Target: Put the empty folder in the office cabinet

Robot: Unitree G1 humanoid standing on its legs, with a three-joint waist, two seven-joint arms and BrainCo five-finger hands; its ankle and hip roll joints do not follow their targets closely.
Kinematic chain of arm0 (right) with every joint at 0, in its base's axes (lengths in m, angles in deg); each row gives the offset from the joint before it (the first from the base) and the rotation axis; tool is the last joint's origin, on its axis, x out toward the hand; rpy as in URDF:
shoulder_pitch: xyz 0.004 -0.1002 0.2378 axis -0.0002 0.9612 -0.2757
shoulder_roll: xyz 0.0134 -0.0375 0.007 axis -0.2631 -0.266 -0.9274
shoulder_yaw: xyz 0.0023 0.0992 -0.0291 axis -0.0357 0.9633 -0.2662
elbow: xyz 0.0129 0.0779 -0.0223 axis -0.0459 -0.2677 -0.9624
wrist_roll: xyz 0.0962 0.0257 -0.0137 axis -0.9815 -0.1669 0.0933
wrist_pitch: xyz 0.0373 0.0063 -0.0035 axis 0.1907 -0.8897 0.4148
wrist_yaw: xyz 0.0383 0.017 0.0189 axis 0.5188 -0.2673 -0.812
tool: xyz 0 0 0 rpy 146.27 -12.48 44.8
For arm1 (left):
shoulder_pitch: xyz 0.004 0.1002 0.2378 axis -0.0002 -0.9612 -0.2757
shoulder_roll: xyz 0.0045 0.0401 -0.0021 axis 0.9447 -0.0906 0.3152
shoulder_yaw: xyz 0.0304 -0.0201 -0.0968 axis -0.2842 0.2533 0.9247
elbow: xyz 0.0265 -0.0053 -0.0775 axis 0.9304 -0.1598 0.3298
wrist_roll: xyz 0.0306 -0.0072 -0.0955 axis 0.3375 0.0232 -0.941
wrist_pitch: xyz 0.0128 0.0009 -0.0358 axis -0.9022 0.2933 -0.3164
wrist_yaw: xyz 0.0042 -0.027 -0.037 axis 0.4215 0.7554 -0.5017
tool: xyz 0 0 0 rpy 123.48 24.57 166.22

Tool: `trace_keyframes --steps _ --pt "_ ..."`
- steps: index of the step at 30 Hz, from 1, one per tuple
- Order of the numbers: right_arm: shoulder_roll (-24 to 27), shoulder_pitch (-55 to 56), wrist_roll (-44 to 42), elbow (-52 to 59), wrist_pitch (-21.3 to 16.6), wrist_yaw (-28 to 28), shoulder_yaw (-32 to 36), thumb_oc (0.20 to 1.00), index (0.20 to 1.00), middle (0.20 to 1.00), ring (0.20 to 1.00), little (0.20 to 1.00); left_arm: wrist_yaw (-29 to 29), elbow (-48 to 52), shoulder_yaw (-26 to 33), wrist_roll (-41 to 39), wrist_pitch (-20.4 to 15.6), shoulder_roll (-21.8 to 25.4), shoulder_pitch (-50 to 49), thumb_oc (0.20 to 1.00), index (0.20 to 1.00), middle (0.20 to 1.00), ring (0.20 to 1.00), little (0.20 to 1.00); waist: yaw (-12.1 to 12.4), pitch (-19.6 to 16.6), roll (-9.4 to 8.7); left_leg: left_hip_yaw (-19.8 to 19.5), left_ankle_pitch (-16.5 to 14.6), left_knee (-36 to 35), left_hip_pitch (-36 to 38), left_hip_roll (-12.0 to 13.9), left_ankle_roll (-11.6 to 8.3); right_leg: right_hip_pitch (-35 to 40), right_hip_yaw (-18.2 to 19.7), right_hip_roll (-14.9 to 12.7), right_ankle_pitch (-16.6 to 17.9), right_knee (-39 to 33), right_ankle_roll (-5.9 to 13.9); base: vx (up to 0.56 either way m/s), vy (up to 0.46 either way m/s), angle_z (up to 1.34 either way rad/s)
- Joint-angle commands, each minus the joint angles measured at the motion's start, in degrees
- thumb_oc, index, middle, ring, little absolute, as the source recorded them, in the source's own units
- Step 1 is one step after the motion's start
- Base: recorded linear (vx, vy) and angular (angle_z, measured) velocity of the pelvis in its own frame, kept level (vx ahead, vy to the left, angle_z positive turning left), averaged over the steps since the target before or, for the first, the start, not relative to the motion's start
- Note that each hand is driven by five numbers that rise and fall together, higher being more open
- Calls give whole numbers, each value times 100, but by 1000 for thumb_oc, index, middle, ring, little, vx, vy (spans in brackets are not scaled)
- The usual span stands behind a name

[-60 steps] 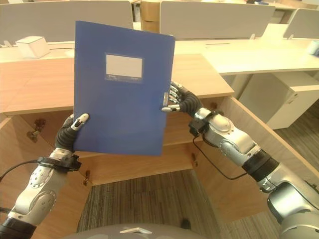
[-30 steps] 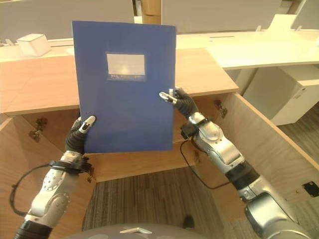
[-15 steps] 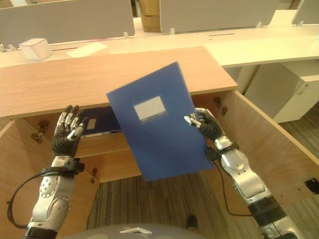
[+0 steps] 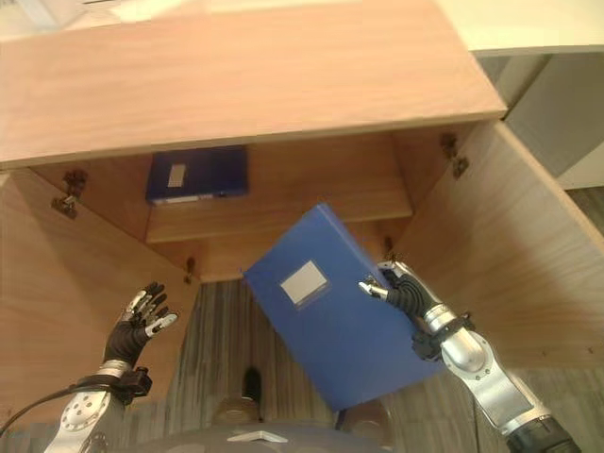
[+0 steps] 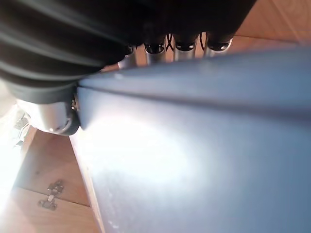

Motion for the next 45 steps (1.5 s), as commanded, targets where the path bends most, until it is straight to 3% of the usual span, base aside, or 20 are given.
trace_keyframes --steps 1,6,14,20,26,29,31,35,41,42,45 --pt "235 -724 142 288 -481 -220 -118 200 200 200 200 200 -236 -164 -39 -102 -206 447 234 1000 1000 1000 1000 1000 9 -177 -42 -166 407 -140 -654 56 24 431 177 -452 -557 86 543 -108 9 9" --pt "147 -1207 190 -202 -395 -409 -453 200 200 200 200 200 -163 -866 -397 150 -236 601 385 1000 1000 1000 1000 1000 69 34 6 -202 502 -140 -1000 4 34 130 162 -510 -473 95 559 -80 18 3" --pt "-474 -2141 -146 -1331 -233 -769 -846 200 200 200 200 200 6 -1694 -731 515 -233 623 680 1000 1000 1000 1000 1000 197 277 59 -258 556 -140 -1314 -111 76 -162 207 -621 -360 103 581 -43 36 3" --pt "-1407 -2843 -948 -2750 -87 -1377 -625 200 200 200 200 200 829 -2703 -647 839 -356 89 1546 1000 1000 1000 1000 1000 457 456 103 -400 590 -59 -1683 -291 100 -388 98 -802 -292 141 591 -34 8 11" --pt "-1775 -3860 -1462 -3757 -38 -1840 -443 200 200 200 200 200 1199 -2993 -944 1096 -431 -44 1960 1000 1000 1000 1000 1000 703 526 178 -460 570 79 -1959 -401 114 -504 70 -895 -250 136 599 1 10 15" --pt "-1741 -4760 -2270 -4954 -65 -2146 64 200 200 200 200 200 1177 -3043 -1257 1112 -432 6 2037 1000 1000 1000 1000 1000 865 538 211 -461 406 429 -2228 -501 167 -534 62 -953 -233 118 614 9 46 3" --pt "-1738 -4771 -2273 -4962 -69 -2142 65 200 200 200 200 200 1177 -3044 -1256 1112 -432 5 2046 1000 1000 1000 1000 1000 863 533 206 -461 423 434 -2255 -507 173 -557 64 -959 -215 116 615 -3 46 6" --pt "-1410 -5430 -3194 -5857 -202 -2389 737 200 200 200 200 200 1159 -3130 -1561 1204 -419 54 2168 1000 1000 1000 1000 1000 970 435 309 -497 196 844 -2613 -754 250 -597 22 -1175 -133 99 726 11 127 18" --pt "-1155 -5885 -3547 -6653 -187 -2732 1074 200 200 200 200 200 1212 -3262 -1772 1243 -394 2 2385 1000 1000 1000 1000 1000 1035 263 360 -444 3 1022 -2723 -991 354 -606 -87 -1458 -39 95 859 27 151 15" --pt "-1094 -6021 -3547 -6849 -104 -2782 1055 200 200 200 200 200 1243 -3224 -1781 1258 -380 59 2398 1000 1000 1000 1000 1000 1041 284 404 -467 -167 1123 -2621 -1015 412 -661 -156 -1590 -19 443 858 68 153 17" --pt "-975 -6235 -3560 -7048 -19 -2872 988 200 200 200 200 200 1321 -3208 -1825 1314 -405 205 2547 1000 1000 1000 1000 1000 975 482 480 -550 -252 1272 -2535 -1060 456 -880 -147 -1751 101 962 778 50 84 13"
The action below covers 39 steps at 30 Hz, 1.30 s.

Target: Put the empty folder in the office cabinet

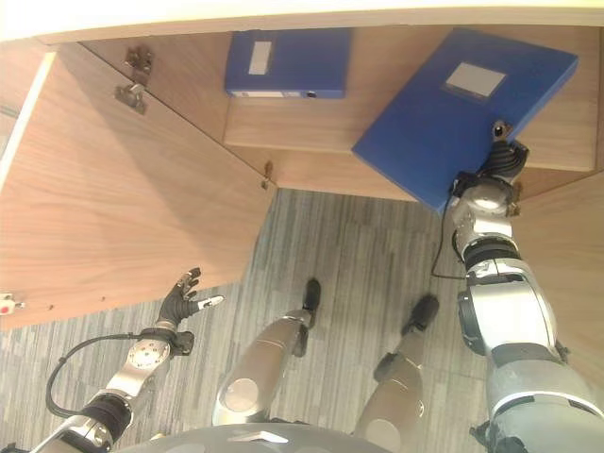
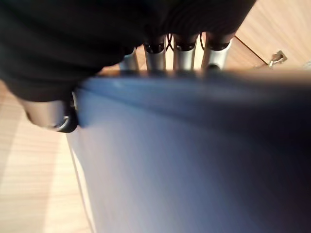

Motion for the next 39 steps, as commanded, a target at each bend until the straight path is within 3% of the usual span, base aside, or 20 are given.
trace_keyframes --steps 1,7,12,15,26,31,32,34,39 --pt "373 -173 -135 215 -286 -172 -152 200 200 200 200 200 245 115 -146 161 -155 494 -225 1000 1000 1000 1000 1000 48 -50 112 -93 376 -1153 387 58 -320 630 178 -445 -561 474 824 76 21 15" --pt "389 -355 -277 8 -258 -222 -155 200 200 200 200 200 230 150 -211 113 -159 501 -152 1000 1000 1000 1000 1000 -122 104 153 -212 224 -1127 641 26 -366 151 180 -335 -341 -102 862 105 -20 7" --pt "429 -222 -619 -145 -326 -386 105 200 200 200 200 200 335 87 -256 88 -164 369 -67 1000 1000 1000 1000 1000 -267 236 126 -512 -172 -683 857 61 -411 -217 275 -218 -321 -396 897 188 -141 8" --pt "444 -132 -1070 -347 -432 -566 468 200 200 200 200 200 388 10 -395 223 -135 311 -2 1000 1000 1000 1000 1000 -294 194 27 -772 -397 -395 844 -59 -447 -86 512 -196 -82 -429 910 155 -240 91" --pt "438 -787 -1465 -729 -506 -858 349 200 200 200 200 200 496 -125 -730 324 -60 70 -142 1000 1000 1000 1000 1000 -156 -53 174 -1034 -134 -1010 911 313 -682 15 375 197 -191 -402 789 96 -149 13" --pt "393 -1137 -1694 -873 -615 -1126 383 200 200 200 200 200 578 -104 -888 337 -37 -12 -84 1000 1000 1000 1000 1000 -100 -92 329 -1070 19 -1336 987 509 -746 -25 427 379 -362 -362 698 93 -86 6" --pt "377 -1336 -1915 -926 -762 -1338 454 200 200 200 200 200 639 -133 -985 330 -30 -59 -26 1000 1000 1000 1000 1000 -35 -98 443 -1055 82 -1473 1037 606 -769 -101 446 488 -490 -244 633 65 -60 0" --pt "381 -1348 -1914 -926 -762 -1348 447 200 200 200 200 200 643 -137 -986 331 -30 -67 -14 1000 1000 1000 1000 1000 -37 -100 441 -1056 106 -1501 1034 602 -770 -125 450 481 -497 -226 630 31 -31 1" --pt "439 -1711 -2425 -1080 -929 -1554 648 200 200 200 200 200 741 -285 -1183 425 -15 -190 85 1000 1000 1000 1000 1000 109 -165 690 -1081 295 -1874 1094 741 -788 -284 434 586 -694 -66 581 60 -46 -1"
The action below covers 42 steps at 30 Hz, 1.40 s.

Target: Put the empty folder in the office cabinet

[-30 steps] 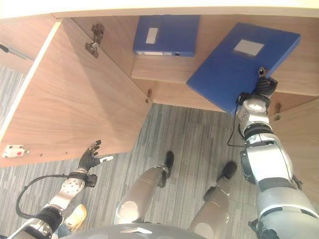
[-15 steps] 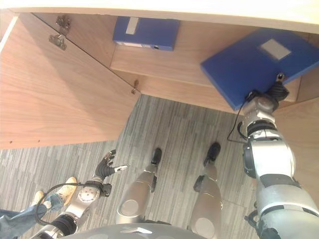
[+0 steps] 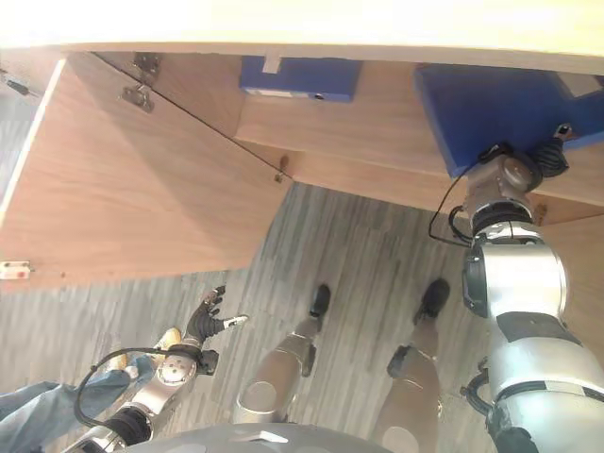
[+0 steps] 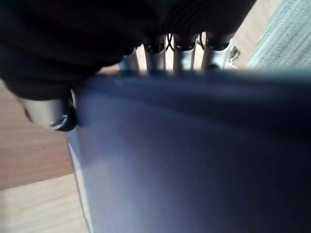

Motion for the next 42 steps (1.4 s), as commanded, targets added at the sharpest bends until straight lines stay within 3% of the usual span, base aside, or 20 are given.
trace_keyframes --steps 1,12,21,28,34,35,42 --pt "405 -575 -338 -108 -523 -77 -166 200 200 200 200 200 165 -198 -376 181 -63 315 324 1000 1000 1000 1000 1000 163 -15 -100 213 -397 195 48 108 -27 -141 485 -343 -513 408 715 56 -33 0" --pt "853 -1290 -548 -245 -457 -212 -485 200 200 200 200 200 242 -166 -470 158 -70 247 357 1000 1000 1000 1000 1000 426 -74 362 227 -71 -325 29 294 -153 -910 505 -253 -1087 1273 612 35 -16 0" --pt "969 -1831 89 -266 -214 -343 -1198 200 200 200 200 200 256 -38 -445 -21 -35 186 447 1000 1000 1000 1000 1000 577 -105 604 102 211 -463 -307 479 -311 -1724 394 -186 -1557 2147 509 33 -90 1" --pt "941 -2154 451 -188 -92 -354 -1656 200 200 200 200 200 300 78 -385 -117 -20 174 455 1000 1000 1000 1000 1000 666 -129 688 117 271 -463 -544 499 -336 -2215 450 -175 -1760 2634 444 26 -53 9" --pt "876 -2298 274 -126 -285 -476 -1572 200 200 200 200 200 323 121 -417 -163 20 133 438 1000 1000 1000 1000 1000 725 -148 737 142 268 -463 -587 522 -338 -2401 469 -154 -1885 2873 419 27 -17 3" --pt "871 -2309 274 -128 -283 -476 -1578 200 200 200 200 200 322 119 -409 -165 22 130 444 1000 1000 1000 1000 1000 732 -190 733 147 171 -463 -547 530 -331 -2365 523 -140 -2061 2898 475 83 3 0" --pt "721 -2500 108 -55 -367 -456 -1585 200 200 200 200 200 306 218 -367 -262 25 151 460 1000 1000 1000 1000 1000 756 -159 764 185 251 -463 -613 526 -343 -2535 486 -154 -1917 3022 428 -10 -5 -3"
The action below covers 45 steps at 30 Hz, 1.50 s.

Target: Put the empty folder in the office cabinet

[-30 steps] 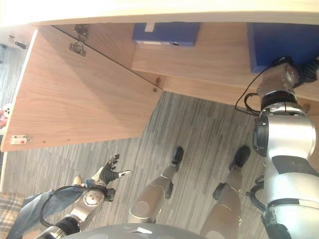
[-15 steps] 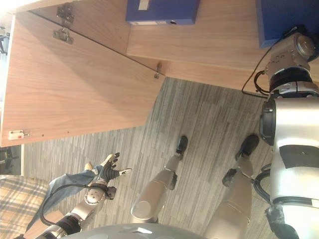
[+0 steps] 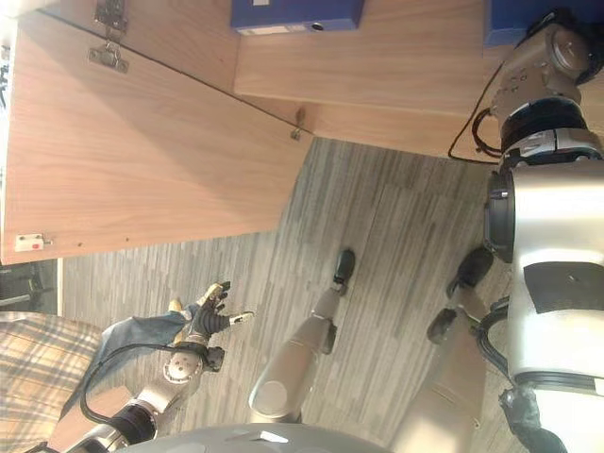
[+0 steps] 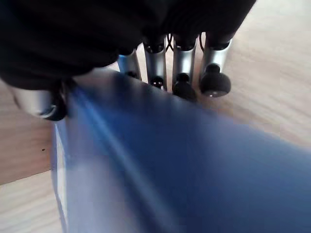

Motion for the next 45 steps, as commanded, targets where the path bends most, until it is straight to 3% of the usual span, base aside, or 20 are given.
trace_keyframes --steps 1,4,5,6,7,16,26,32,37,43,45 --pt "408 -20 231 290 -241 261 -593 200 200 200 200 200 114 -84 -274 -206 -24 170 444 1000 1000 1000 1000 1000 198 120 104 235 -285 -64 719 259 -94 353 315 50 -491 -12 764 6 0 -4" --pt "312 -65 163 326 -183 409 -676 200 200 200 200 200 98 -59 -228 -241 -31 175 451 1000 1000 1000 1000 1000 186 84 91 248 -392 -64 770 265 -78 393 379 69 -686 35 804 67 19 7" --pt "232 -54 202 364 -104 561 -803 470 470 470 470 470 82 -35 -183 -253 -21 203 426 1000 1000 1000 1000 1000 147 145 73 261 -316 -64 758 250 -76 359 327 71 -517 27 728 -76 6 6" --pt "232 -54 202 364 -104 561 -803 470 470 470 470 470 82 -35 -183 -253 -21 203 426 1000 1000 1000 1000 1000 147 145 73 261 -316 -64 758 250 -76 359 327 71 -517 27 728 4 24 4" --pt "167 -43 158 377 -64 674 -832 1000 1000 1000 1000 1000 73 -42 -136 -261 -21 221 412 1000 1000 1000 1000 1000 132 116 55 272 -416 -64 818 260 -56 422 382 87 -674 32 782 79 18 -2" --pt "28 328 916 432 267 1040 -1254 1000 1000 1000 1000 1000 35 -83 51 -314 -32 348 310 1000 1000 1000 1000 1000 -1 278 -96 376 -315 -64 934 214 -29 566 362 107 -366 -184 686 -25 21 -2" --pt "-348 747 894 36 583 1302 -1141 1000 1000 1000 1000 1000 74 -268 68 -121 21 411 359 1000 1000 1000 1000 1000 -168 348 -230 511 -397 -64 1173 156 13 838 476 163 -205 -452 705 -7 38 -3" --pt "-668 1090 578 -172 510 1183 -736 1000 1000 1000 1000 1000 124 -370 13 41 60 473 385 1000 1000 1000 1000 1000 -234 360 -290 571 -510 -49 1357 104 42 1111 536 189 -71 -747 742 -14 42 -12" --pt "-1006 1487 798 -5 445 1071 -673 1000 1000 1000 1000 1000 167 -424 75 71 61 550 355 1000 1000 1000 1000 1000 -327 387 -362 654 -622 -15 1476 61 65 1353 588 188 65 -984 769 -30 48 -8" --pt "-1364 1929 1019 171 397 993 -658 1000 1000 1000 1000 1000 252 -529 175 119 62 582 355 1000 1000 1000 1000 1000 -483 437 -522 702 -758 73 1521 -4 125 1565 637 178 278 -1303 781 -36 30 -6" --pt "-1566 2288 1285 411 407 1037 -770 1000 1000 1000 1000 1000 270 -562 258 143 58 608 351 1000 1000 1000 1000 1000 -591 488 -664 746 -863 190 1541 -24 141 1679 684 188 363 -1427 786 -46 28 -7"
